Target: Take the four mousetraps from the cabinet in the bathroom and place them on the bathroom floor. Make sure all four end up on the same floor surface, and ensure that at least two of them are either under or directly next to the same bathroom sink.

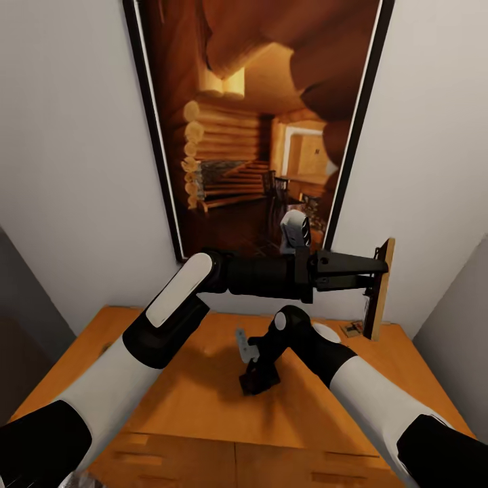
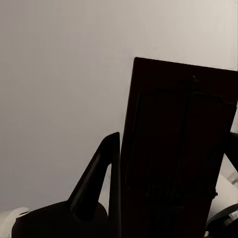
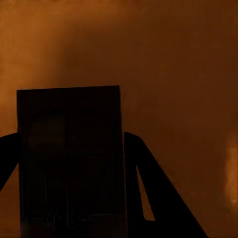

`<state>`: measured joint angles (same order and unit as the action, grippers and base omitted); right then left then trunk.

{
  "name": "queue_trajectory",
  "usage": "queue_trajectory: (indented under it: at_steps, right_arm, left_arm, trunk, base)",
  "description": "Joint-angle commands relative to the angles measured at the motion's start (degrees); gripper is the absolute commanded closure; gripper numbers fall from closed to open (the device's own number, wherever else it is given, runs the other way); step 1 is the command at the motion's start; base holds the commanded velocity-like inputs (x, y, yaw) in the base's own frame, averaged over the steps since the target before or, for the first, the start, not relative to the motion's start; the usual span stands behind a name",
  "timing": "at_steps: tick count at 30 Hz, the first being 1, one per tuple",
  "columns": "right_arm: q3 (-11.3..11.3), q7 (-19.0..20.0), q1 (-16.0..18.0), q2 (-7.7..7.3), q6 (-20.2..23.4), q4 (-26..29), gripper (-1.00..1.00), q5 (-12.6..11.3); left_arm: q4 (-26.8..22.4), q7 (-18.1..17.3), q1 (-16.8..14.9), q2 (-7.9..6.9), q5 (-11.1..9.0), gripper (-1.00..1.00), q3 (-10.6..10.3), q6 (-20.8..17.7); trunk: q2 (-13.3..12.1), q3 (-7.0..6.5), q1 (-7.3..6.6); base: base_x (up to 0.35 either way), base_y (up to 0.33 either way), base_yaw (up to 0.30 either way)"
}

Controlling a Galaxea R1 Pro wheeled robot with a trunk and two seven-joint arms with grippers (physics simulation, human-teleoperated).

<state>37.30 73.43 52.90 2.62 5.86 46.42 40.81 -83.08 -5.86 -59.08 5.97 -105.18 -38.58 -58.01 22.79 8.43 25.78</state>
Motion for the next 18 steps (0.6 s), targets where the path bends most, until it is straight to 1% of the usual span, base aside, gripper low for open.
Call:
queue_trajectory:
  at_steps: [1,18]
  right_arm:
    - [0.05,0.31,0.04,0.00,0.90,0.11,1.00,0.01]
    - [0.05,0.31,0.01,-0.10,0.90,0.17,1.00,-0.02]
  left_arm:
    - [0.03,-0.47,-0.07,0.01,0.68,1.00,0.00,-0.08]
    - [0.03,-0.47,-0.07,0.01,0.68,1.00,0.00,-0.08]
  trunk:
    - [0.13,0.13,0.00]
    - [0.13,0.13,0.00]
  base:
    - [-0.335,0.000,0.000]
    - [-0.335,0.000,0.000]
